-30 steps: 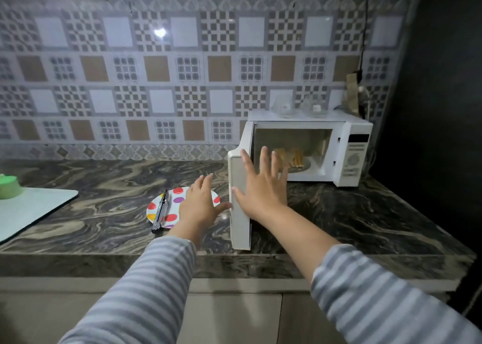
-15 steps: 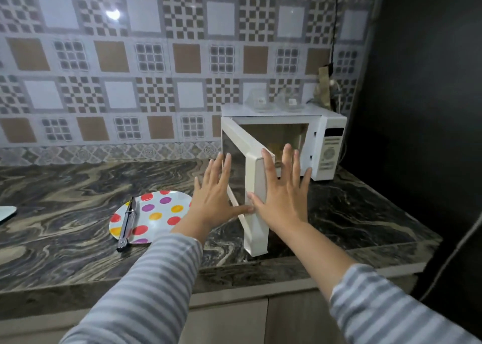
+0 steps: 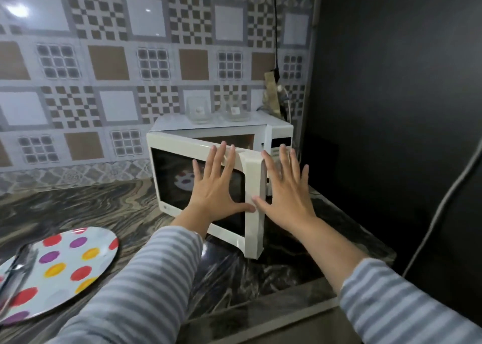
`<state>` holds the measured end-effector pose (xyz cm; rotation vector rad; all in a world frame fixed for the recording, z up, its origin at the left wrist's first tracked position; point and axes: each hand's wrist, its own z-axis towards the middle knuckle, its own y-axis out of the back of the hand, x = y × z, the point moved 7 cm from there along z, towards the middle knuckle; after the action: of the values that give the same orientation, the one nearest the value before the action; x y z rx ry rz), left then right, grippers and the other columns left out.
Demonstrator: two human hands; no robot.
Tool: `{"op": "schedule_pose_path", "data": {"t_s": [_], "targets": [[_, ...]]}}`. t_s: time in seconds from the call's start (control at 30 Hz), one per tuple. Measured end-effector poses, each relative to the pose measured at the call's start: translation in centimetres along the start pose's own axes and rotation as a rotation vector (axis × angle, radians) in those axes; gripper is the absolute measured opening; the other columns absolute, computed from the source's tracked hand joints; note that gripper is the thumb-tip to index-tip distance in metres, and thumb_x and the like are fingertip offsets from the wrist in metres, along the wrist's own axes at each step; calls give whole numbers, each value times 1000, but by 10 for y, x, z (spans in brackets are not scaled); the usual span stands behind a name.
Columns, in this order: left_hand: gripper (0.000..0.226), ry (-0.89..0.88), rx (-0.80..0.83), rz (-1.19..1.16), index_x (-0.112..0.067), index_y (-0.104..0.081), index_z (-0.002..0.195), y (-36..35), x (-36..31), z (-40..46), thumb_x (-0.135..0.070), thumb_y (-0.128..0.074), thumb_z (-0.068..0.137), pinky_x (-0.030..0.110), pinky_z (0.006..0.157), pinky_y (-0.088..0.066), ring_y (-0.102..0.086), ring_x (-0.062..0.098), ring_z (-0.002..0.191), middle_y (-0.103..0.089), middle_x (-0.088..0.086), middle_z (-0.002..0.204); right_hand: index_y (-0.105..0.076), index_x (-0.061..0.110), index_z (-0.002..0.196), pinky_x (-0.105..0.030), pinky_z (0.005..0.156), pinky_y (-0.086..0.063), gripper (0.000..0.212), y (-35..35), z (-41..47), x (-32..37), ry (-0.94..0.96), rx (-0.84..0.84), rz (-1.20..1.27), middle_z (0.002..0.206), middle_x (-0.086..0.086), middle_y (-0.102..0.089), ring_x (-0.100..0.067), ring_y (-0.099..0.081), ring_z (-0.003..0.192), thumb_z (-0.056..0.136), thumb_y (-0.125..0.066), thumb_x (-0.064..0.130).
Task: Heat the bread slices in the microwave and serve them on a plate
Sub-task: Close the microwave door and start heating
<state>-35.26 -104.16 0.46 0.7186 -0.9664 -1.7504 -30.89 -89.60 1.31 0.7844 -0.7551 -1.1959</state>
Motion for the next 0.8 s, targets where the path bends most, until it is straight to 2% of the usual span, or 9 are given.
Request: {"op": "schedule_pose_path", "data": {"t_s": [0.17,0.33,0.47,0.57,0.67,0.8], "targets": [[139,88,-32,46,-31,43,135,-28,-13,47,-91,-51,53,65,112,7,36,22,139,32,-3,154,17,35,149,-55,116,7,101,-19,46,-46,33,19,40,157,-6,28,-26,27,143,85,-59,54],[137,158,-86,56,-31,36,140,-52,-19,83,-90,-52,54,67,111,8,33,23,140,26,-3,156,10,32,151,-54,115,7,98,-41,90,-77,102,34,111,158,-5,24,-25,24,144,85,-61,49],[134,207,-96,83,-29,37,140,-67,-20,105,-88,-51,57,65,111,9,34,24,140,32,-5,153,17,32,149,-55,117,6,100,-61,119,-95,140,46,144,157,-4,26,-24,25,144,86,-60,49],[131,231,-105,86,-29,36,141,-79,-21,117,-85,-52,61,65,111,9,33,26,140,33,-3,153,29,38,142,-56,117,4,104,-73,134,-104,141,48,145,157,-7,25,-26,23,144,87,-58,48],[125,246,-102,77,-30,26,145,-98,-22,122,-82,-54,64,65,111,6,32,26,141,32,-1,153,38,43,133,-57,116,2,105,-79,147,-108,166,30,114,157,-9,23,-30,20,145,88,-57,48],[121,252,-104,97,-29,13,149,-117,-18,130,-79,-58,64,67,110,2,24,28,143,25,0,156,35,45,134,-60,115,1,100,-89,164,-112,206,29,82,156,-8,29,-31,24,144,90,-55,47]]}}
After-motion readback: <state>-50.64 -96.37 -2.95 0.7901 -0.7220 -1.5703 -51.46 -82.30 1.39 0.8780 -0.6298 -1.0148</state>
